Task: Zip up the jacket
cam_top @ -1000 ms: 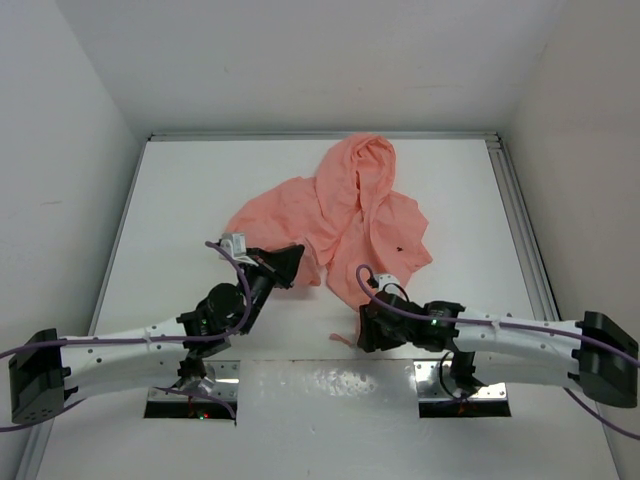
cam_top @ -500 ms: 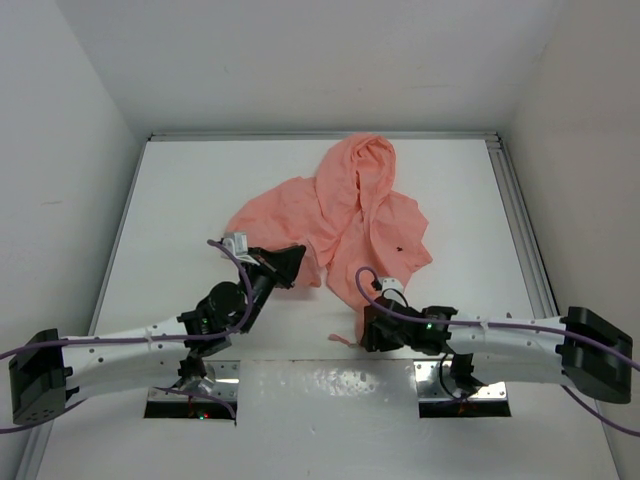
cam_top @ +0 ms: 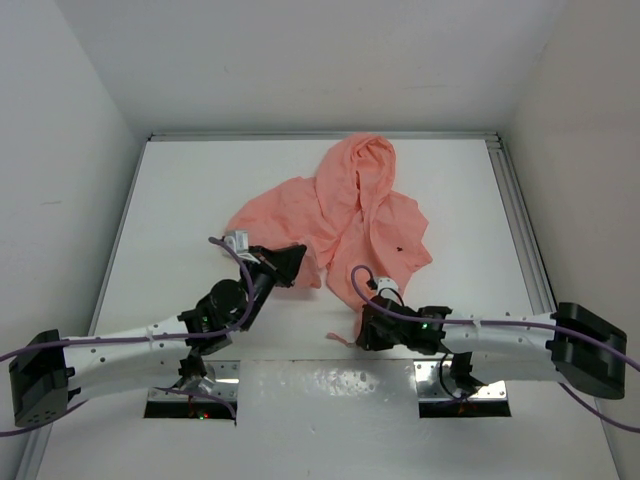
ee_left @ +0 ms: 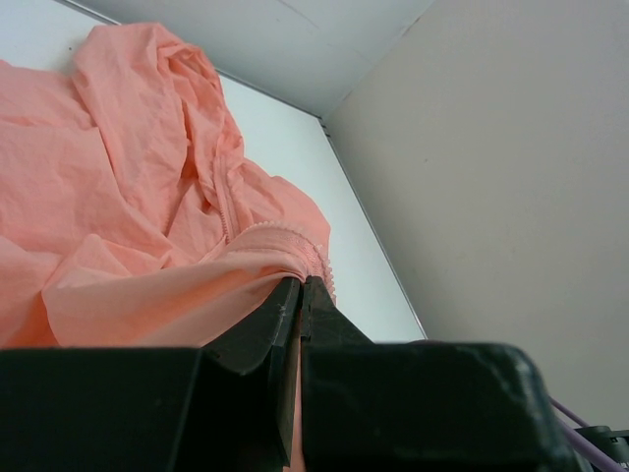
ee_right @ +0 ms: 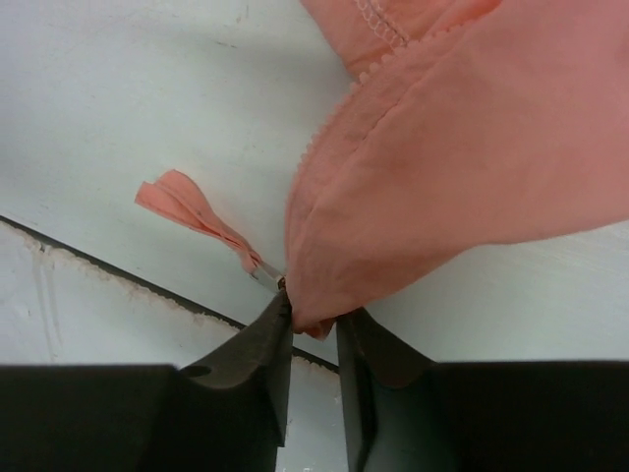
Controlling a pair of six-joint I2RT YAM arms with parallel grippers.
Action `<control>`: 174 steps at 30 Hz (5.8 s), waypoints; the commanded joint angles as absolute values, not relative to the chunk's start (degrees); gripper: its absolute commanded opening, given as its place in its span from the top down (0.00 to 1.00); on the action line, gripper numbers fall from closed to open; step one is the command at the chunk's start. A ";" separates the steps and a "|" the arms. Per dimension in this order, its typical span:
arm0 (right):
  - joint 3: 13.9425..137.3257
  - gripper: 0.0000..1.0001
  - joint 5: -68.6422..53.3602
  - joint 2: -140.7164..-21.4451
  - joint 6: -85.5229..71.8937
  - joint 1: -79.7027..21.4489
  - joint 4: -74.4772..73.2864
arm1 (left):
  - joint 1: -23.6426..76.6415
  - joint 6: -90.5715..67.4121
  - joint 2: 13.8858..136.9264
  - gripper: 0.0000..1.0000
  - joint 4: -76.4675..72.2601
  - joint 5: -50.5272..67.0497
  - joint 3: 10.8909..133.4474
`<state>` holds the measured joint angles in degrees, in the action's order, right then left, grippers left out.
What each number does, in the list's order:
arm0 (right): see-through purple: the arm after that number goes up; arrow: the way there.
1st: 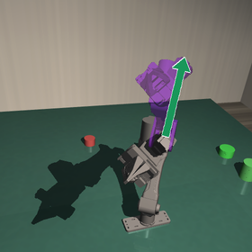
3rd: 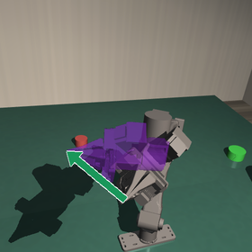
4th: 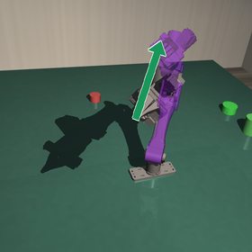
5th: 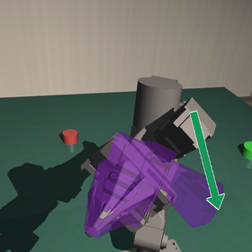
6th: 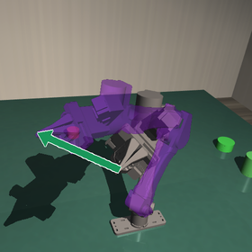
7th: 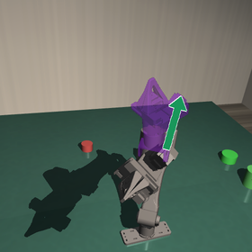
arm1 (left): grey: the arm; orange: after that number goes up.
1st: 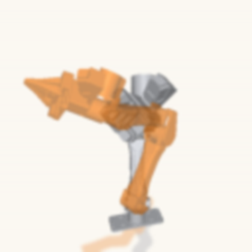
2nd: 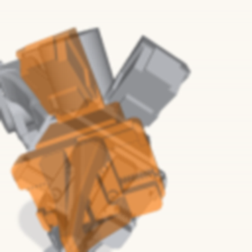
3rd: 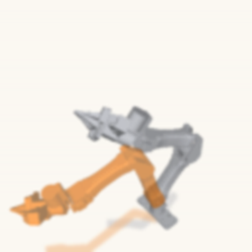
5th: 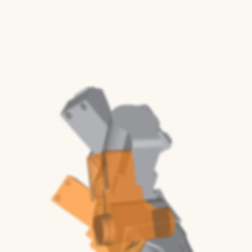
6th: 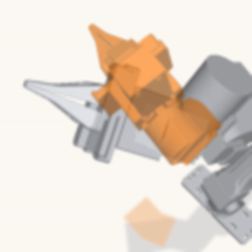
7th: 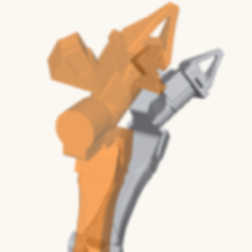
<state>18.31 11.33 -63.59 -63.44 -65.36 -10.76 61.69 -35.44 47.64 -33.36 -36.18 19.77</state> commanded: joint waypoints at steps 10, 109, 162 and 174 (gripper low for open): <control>16.26 1.00 13.27 -60.39 -64.95 -65.57 -8.17 | 60.12 -36.56 46.85 1.00 -34.72 -34.10 19.25; 23.03 1.00 -14.15 -51.50 -40.96 -46.58 39.46 | 59.77 -39.20 39.11 1.00 -34.54 -24.96 18.54; 23.55 1.00 -13.45 -50.45 -39.99 -46.58 37.71 | 60.20 -39.90 42.10 1.00 -36.47 -23.03 18.46; 24.43 1.00 -12.22 -51.24 -40.60 -46.58 37.09 | 60.64 -39.55 42.19 1.00 -36.91 -23.37 18.19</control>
